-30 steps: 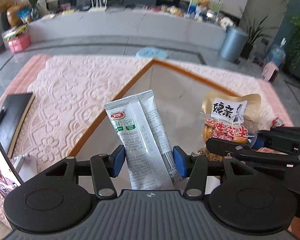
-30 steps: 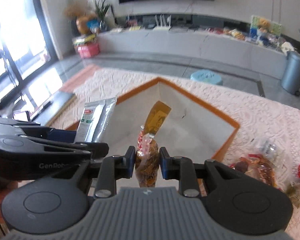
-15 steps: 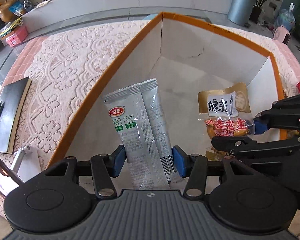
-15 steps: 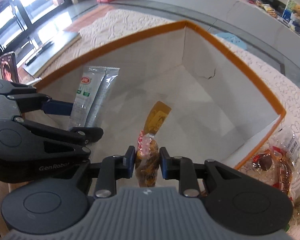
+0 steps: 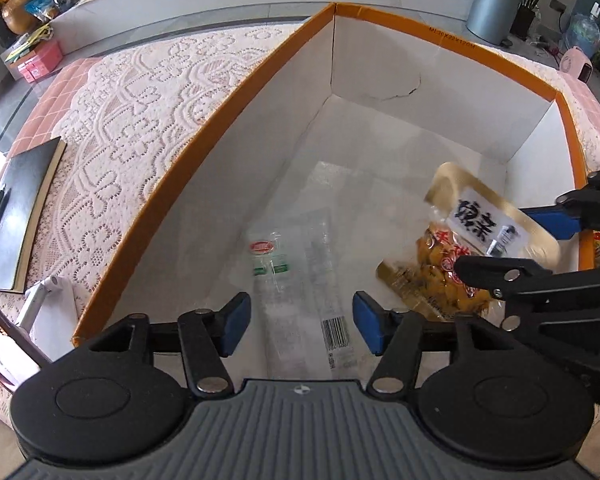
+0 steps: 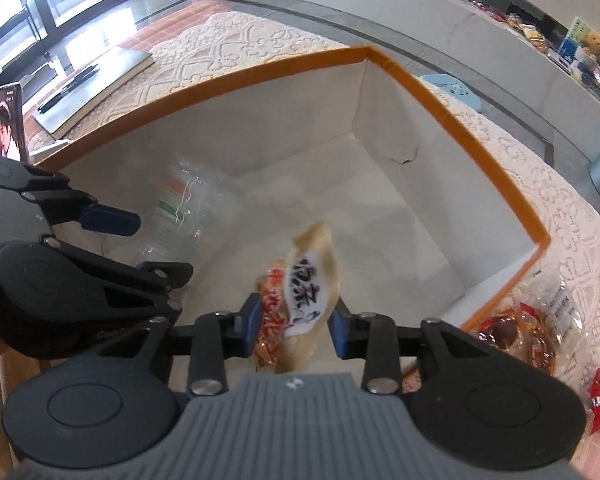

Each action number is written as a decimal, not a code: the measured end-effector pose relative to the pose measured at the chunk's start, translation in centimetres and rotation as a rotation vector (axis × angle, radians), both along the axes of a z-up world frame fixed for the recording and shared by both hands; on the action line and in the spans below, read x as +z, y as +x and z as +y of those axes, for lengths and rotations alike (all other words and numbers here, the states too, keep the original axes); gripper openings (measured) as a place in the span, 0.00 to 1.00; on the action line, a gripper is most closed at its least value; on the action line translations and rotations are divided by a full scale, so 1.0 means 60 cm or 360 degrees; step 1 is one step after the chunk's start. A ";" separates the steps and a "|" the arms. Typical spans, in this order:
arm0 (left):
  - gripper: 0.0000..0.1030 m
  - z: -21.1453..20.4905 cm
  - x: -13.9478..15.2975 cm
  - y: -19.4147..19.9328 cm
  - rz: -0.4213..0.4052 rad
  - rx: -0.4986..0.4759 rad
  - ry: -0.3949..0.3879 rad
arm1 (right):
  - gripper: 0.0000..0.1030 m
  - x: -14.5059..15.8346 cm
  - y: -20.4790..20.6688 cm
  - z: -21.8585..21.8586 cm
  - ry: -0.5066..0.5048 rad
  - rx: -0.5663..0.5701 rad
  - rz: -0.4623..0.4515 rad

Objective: Organize snacks
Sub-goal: 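Open both grippers to drop the packs into the box, then move the left tool to the Mimi bag while the right tool reaches the dark bag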

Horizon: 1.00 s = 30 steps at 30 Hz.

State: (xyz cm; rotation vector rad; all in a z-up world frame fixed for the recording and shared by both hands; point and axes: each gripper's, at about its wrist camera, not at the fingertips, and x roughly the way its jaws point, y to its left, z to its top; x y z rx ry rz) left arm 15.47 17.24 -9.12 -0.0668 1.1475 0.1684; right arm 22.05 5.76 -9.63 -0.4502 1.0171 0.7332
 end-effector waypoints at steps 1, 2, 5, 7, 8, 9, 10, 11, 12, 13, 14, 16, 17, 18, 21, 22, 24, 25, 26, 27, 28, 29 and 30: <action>0.74 -0.001 0.003 -0.001 -0.0009 0.0000 0.0006 | 0.37 0.002 -0.003 -0.006 0.0003 -0.0012 -0.0011; 0.74 -0.002 0.006 -0.003 -0.0018 0.0001 0.0010 | 0.39 0.004 -0.004 -0.009 0.0008 -0.0026 -0.0021; 0.77 -0.006 0.016 -0.007 -0.0044 0.0003 0.0019 | 0.44 0.016 -0.008 -0.022 0.0023 -0.0068 -0.0057; 0.77 -0.010 0.023 -0.011 -0.0064 -0.0005 0.0029 | 0.47 0.025 -0.011 -0.029 0.0036 -0.0090 -0.0096; 0.77 -0.013 0.028 -0.014 -0.0077 -0.0012 0.0032 | 0.48 0.031 -0.013 -0.033 0.0052 -0.0102 -0.0116; 0.77 -0.016 0.032 -0.016 -0.0092 -0.0018 0.0033 | 0.48 0.037 -0.016 -0.039 0.0074 -0.0115 -0.0134; 0.77 -0.019 0.038 -0.019 -0.0110 -0.0023 0.0032 | 0.49 0.043 -0.020 -0.045 0.0095 -0.0131 -0.0149; 0.77 -0.022 0.044 -0.023 -0.0138 -0.0028 0.0027 | 0.50 0.050 -0.023 -0.052 0.0115 -0.0151 -0.0167; 0.77 -0.026 0.051 -0.026 -0.0167 -0.0034 0.0022 | 0.51 0.057 -0.027 -0.058 0.0136 -0.0176 -0.0195; 0.77 -0.030 0.058 -0.029 -0.0198 -0.0040 0.0020 | 0.52 0.065 -0.032 -0.066 0.0161 -0.0200 -0.0229; 0.77 -0.034 0.064 -0.032 -0.0227 -0.0043 0.0023 | 0.54 0.070 -0.037 -0.071 0.0179 -0.0220 -0.0256; 0.77 -0.045 0.080 -0.040 -0.0308 -0.0050 0.0035 | 0.59 0.085 -0.051 -0.092 0.0228 -0.0276 -0.0326; 0.77 -0.051 0.087 -0.044 -0.0348 -0.0058 0.0037 | 0.64 0.092 -0.059 -0.103 0.0257 -0.0302 -0.0359; 0.77 -0.058 0.095 -0.048 -0.0393 -0.0073 0.0039 | 0.66 0.099 -0.067 -0.115 0.0290 -0.0330 -0.0392; 0.77 -0.092 0.116 -0.065 -0.0522 -0.0151 0.0053 | 0.74 0.113 -0.088 -0.159 0.0365 -0.0461 -0.0457; 0.77 -0.105 0.122 -0.071 -0.0564 -0.0184 0.0052 | 0.78 0.117 -0.094 -0.175 0.0394 -0.0509 -0.0475; 0.77 -0.123 0.127 -0.081 -0.0631 -0.0234 0.0031 | 0.78 0.126 -0.107 -0.209 0.0449 -0.0606 -0.0510; 0.77 -0.132 0.130 -0.086 -0.0664 -0.0259 0.0016 | 0.79 0.129 -0.114 -0.225 0.0471 -0.0656 -0.0526; 0.77 -0.143 0.133 -0.090 -0.0699 -0.0285 0.0001 | 0.82 0.131 -0.122 -0.241 0.0491 -0.0707 -0.0542; 0.77 -0.150 0.134 -0.092 -0.0723 -0.0305 -0.0010 | 0.84 0.132 -0.130 -0.258 0.0507 -0.0761 -0.0559; 0.76 -0.160 0.136 -0.094 -0.0743 -0.0326 -0.0026 | 0.86 0.132 -0.139 -0.276 0.0522 -0.0805 -0.0575; 0.75 -0.167 0.137 -0.095 -0.0756 -0.0343 -0.0040 | 0.86 0.132 -0.147 -0.290 0.0538 -0.0847 -0.0590; 0.75 -0.177 0.137 -0.096 -0.0768 -0.0365 -0.0057 | 0.86 0.130 -0.156 -0.306 0.0551 -0.0895 -0.0600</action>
